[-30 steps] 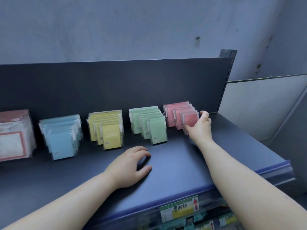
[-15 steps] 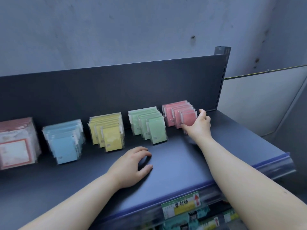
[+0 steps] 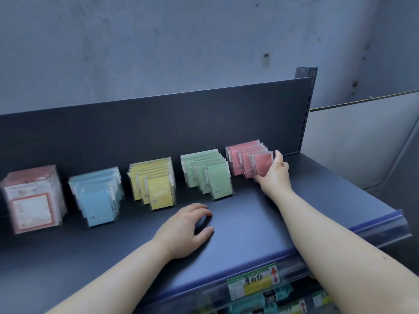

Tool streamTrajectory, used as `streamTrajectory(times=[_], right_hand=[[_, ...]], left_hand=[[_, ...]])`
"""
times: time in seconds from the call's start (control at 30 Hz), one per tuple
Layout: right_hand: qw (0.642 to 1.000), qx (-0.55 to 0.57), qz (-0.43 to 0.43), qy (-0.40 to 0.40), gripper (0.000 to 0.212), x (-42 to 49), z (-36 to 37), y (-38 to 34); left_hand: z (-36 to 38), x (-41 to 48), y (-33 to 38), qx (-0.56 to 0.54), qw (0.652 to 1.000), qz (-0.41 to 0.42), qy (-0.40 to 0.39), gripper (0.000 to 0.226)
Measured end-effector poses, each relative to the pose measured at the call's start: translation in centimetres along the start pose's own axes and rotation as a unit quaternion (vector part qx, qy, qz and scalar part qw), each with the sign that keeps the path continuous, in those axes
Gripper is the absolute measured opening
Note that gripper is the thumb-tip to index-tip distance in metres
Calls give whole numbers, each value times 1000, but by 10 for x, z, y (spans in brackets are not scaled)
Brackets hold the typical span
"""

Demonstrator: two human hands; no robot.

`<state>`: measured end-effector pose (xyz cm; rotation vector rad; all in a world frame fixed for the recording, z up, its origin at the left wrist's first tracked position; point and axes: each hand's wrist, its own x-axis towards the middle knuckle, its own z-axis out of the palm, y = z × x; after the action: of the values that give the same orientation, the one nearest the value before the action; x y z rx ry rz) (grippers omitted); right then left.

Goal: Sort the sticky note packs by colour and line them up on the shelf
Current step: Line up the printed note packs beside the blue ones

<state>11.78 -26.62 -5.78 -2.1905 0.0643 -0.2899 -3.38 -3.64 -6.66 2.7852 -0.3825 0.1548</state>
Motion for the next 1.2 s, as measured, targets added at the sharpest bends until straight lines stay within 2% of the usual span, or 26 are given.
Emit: streamTrajectory(times=[0.2,0.4,0.57,0.8,0.93,1.03,1.2], right_hand=[[1000,4,12,-17,115,-2,-3,2],[999,-42,5,-12,109,-6,-5,-4],[984,-156,-84,16,99,-23,-5,-32],[950,-204,-227,-59,84,-93,24,-101],[918,-217,-310,-120,68,-149,57,-146],[880,-230,-387,-152,56,-196,88,-181],[847,-219,-435,-214,48,-278,147,-238]], left_hand=[[-1,0,0,2,1000,2,-3,44],[-4,2,1,6,1000,1,-16,45],[-9,0,2,12,999,-4,-32,47],[-40,-42,-19,12,999,-33,36,47],[-69,-94,-45,21,993,-79,83,47],[-89,-148,-70,8,986,-122,117,45],[-118,-245,-116,-13,971,-177,161,38]])
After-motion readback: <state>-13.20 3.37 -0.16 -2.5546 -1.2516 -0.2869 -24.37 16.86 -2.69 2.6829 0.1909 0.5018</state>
